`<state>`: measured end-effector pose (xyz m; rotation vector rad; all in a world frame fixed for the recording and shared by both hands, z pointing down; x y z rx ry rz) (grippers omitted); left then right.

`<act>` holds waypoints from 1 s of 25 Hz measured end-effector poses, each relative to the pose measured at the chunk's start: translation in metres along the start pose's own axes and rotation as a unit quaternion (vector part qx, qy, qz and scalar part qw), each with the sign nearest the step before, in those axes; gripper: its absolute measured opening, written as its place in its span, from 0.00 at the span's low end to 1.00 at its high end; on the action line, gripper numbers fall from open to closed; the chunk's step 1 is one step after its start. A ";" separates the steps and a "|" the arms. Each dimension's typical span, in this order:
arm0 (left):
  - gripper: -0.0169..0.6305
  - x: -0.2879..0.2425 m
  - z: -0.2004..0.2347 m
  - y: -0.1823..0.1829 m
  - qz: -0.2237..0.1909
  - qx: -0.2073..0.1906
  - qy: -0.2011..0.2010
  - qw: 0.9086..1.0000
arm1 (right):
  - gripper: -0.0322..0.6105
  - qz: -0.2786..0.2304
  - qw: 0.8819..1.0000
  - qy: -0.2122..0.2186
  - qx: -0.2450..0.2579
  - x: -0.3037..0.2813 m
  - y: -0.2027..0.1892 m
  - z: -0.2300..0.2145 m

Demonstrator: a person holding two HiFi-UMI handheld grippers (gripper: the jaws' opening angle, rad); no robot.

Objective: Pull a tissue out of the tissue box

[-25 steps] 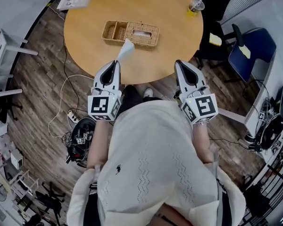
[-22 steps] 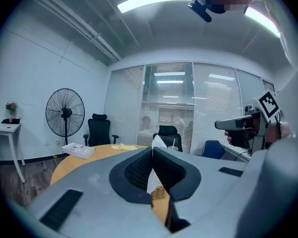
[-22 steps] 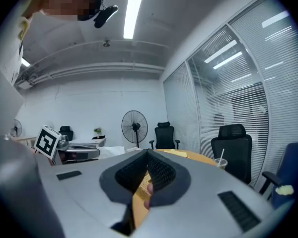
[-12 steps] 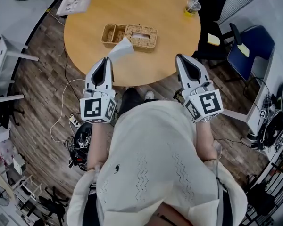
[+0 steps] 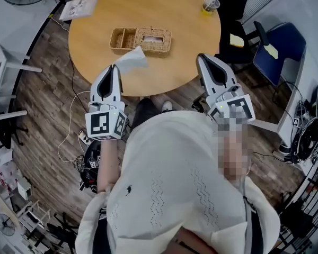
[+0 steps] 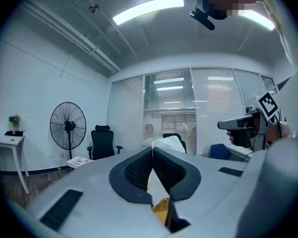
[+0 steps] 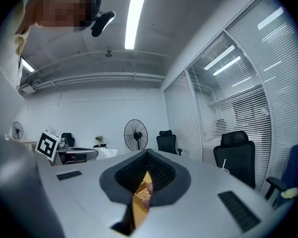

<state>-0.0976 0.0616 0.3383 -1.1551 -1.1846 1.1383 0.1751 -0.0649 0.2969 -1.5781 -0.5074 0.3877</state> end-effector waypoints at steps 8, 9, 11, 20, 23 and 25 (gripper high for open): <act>0.05 0.003 -0.006 -0.002 0.004 -0.001 0.000 1.000 | 0.05 0.003 1.000 0.000 -0.005 0.002 -0.003 -0.001; 0.05 0.003 -0.007 -0.001 0.004 -0.001 0.000 1.000 | 0.05 0.003 1.000 0.001 -0.004 0.002 -0.003 -0.001; 0.05 0.004 -0.008 -0.001 0.002 -0.001 0.002 1.000 | 0.05 0.002 1.000 0.002 -0.004 0.001 -0.003 -0.003; 0.05 0.005 -0.009 -0.004 0.005 -0.003 0.006 1.000 | 0.05 0.001 1.000 0.001 -0.003 0.001 -0.003 -0.007; 0.05 0.004 -0.011 -0.004 0.005 -0.002 0.003 1.000 | 0.05 0.002 1.000 0.000 -0.002 0.001 -0.002 -0.008; 0.05 0.004 -0.011 -0.004 0.005 -0.002 0.002 1.000 | 0.05 0.003 1.000 0.000 0.000 0.001 -0.002 -0.008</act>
Point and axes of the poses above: the fingertips, and each gripper's own axes: x backward along the fingers, z to its left, y out of its top, the point moved 8 cm from there along x, backward along the fingers, and after that the axes turned 8 degrees about -z, right-handed, at the moved point
